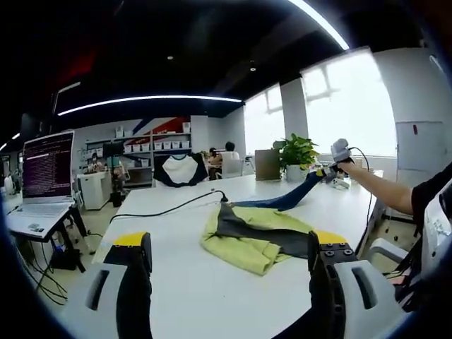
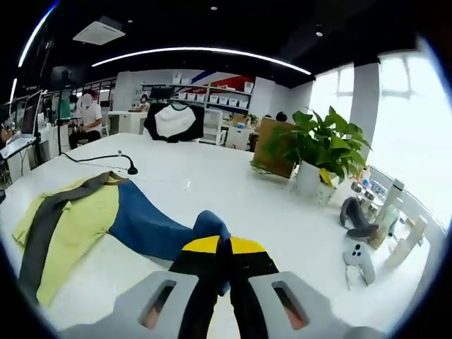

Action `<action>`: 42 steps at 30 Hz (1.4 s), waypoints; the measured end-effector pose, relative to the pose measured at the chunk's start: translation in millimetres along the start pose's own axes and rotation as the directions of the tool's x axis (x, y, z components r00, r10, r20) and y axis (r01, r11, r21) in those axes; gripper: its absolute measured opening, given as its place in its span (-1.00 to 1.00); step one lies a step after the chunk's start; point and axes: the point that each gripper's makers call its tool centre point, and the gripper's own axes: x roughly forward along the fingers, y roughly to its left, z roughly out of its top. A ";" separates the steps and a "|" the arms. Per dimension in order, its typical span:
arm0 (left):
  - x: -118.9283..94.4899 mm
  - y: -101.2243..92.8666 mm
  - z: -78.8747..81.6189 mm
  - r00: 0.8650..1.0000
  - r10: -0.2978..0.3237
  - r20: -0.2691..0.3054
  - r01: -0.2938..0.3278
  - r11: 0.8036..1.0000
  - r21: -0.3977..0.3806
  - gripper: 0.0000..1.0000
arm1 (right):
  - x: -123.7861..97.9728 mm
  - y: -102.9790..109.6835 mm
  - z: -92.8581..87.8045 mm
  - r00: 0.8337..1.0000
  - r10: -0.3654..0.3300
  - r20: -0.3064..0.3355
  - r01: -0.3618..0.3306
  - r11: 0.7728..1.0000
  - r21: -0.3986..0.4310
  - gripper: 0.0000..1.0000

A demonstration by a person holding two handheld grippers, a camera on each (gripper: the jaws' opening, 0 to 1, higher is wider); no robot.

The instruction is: Fold the garment on the visible template until the final outline fits inside the template.

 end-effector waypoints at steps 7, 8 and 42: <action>0.1 3.8 -0.4 1.000 0.014 -0.004 -0.014 1.000 0.000 0.93 | 11.4 -7.8 -28.2 0.999 0.007 -0.049 -0.005 0.999 0.045 -1.00; 0.3 3.6 -0.4 1.000 0.012 -0.005 -0.012 1.000 0.002 0.93 | 11.5 -7.6 -29.0 0.999 0.009 -0.049 -0.007 0.999 0.048 -1.00; 5.1 3.4 -7.1 1.000 0.021 -0.019 -0.021 1.000 -0.010 0.92 | 38.0 -15.2 -99.7 0.982 -0.001 -0.188 0.005 1.000 0.024 -1.00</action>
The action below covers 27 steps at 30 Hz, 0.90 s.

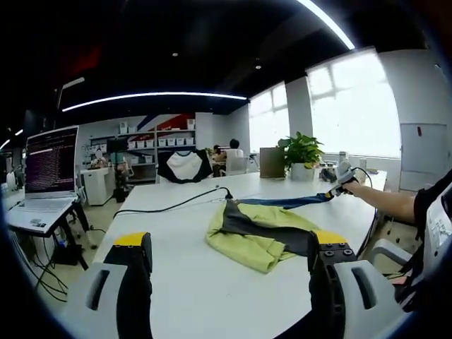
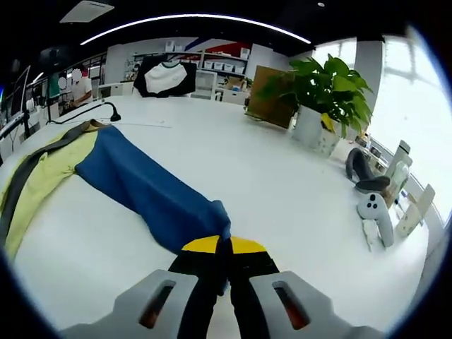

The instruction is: Fold the garment on the visible template until the final outline fits inside the template.

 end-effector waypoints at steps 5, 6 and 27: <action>0.0 1.1 -0.2 1.000 -0.001 -0.001 0.001 1.000 -0.002 0.92 | 0.2 -1.1 -0.8 1.000 -0.003 0.004 0.004 1.000 -0.029 -0.97; 0.0 1.5 -0.3 1.000 0.000 -0.001 0.000 1.000 -0.002 0.92 | -1.9 -1.3 0.9 1.000 0.004 0.007 -0.004 1.000 -0.012 -0.97; -1.5 6.1 3.4 1.000 -0.001 0.003 0.001 1.000 -0.004 0.92 | -10.2 17.4 16.5 0.992 0.108 0.072 -0.068 0.903 -0.425 -0.60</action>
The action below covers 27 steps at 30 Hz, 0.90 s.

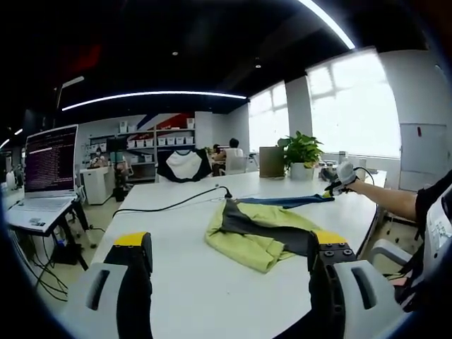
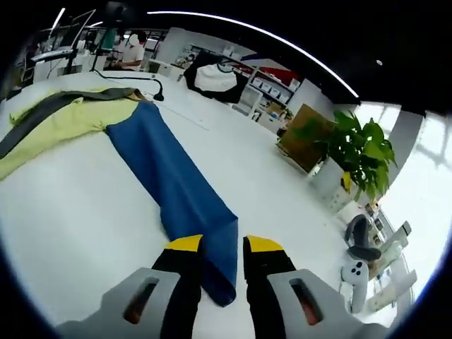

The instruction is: Fold the garment on the visible template until the final outline fits inside the template.

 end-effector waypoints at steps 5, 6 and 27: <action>-2.5 -0.6 2.6 1.000 0.005 0.008 -0.005 1.000 0.012 0.92 | 3.4 4.0 -4.9 0.999 0.028 -0.037 -0.028 1.000 0.001 -0.60; -2.4 -0.3 2.3 1.000 0.005 0.007 -0.005 1.000 0.012 0.92 | 3.6 5.3 -5.2 0.999 0.039 -0.037 -0.039 0.999 0.011 -0.61; -0.9 -1.3 -3.5 1.000 0.005 -0.007 -0.005 1.000 0.008 0.92 | 3.5 2.3 -28.3 0.991 0.045 -0.122 -0.031 0.993 0.113 -1.00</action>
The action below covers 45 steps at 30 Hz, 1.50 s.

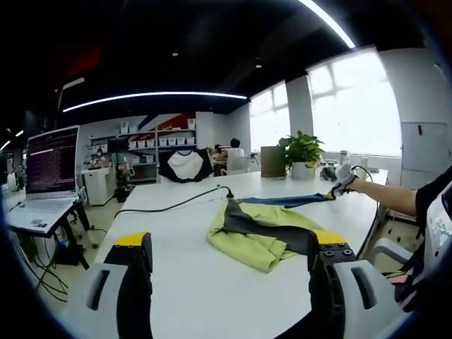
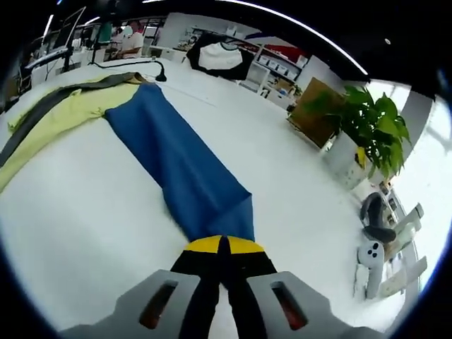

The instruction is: Fold the garment on the visible template until the final outline fits inside the template.

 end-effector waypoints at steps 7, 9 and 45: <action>1.2 0.7 -1.4 1.000 0.001 -0.005 -0.001 1.000 -0.003 0.92 | -1.4 -3.7 7.6 0.999 0.007 0.035 -0.007 1.000 0.000 -1.00; 2.0 -0.9 -2.1 1.000 -0.002 -0.007 0.002 1.000 -0.002 0.92 | 0.0 -4.8 9.0 0.999 0.006 0.040 -0.006 1.000 -0.006 -1.00; 1.8 1.1 -2.4 1.000 0.000 -0.011 0.000 1.000 -0.006 0.91 | 19.8 -6.4 12.1 0.993 -0.008 0.118 -0.021 0.971 0.240 -1.00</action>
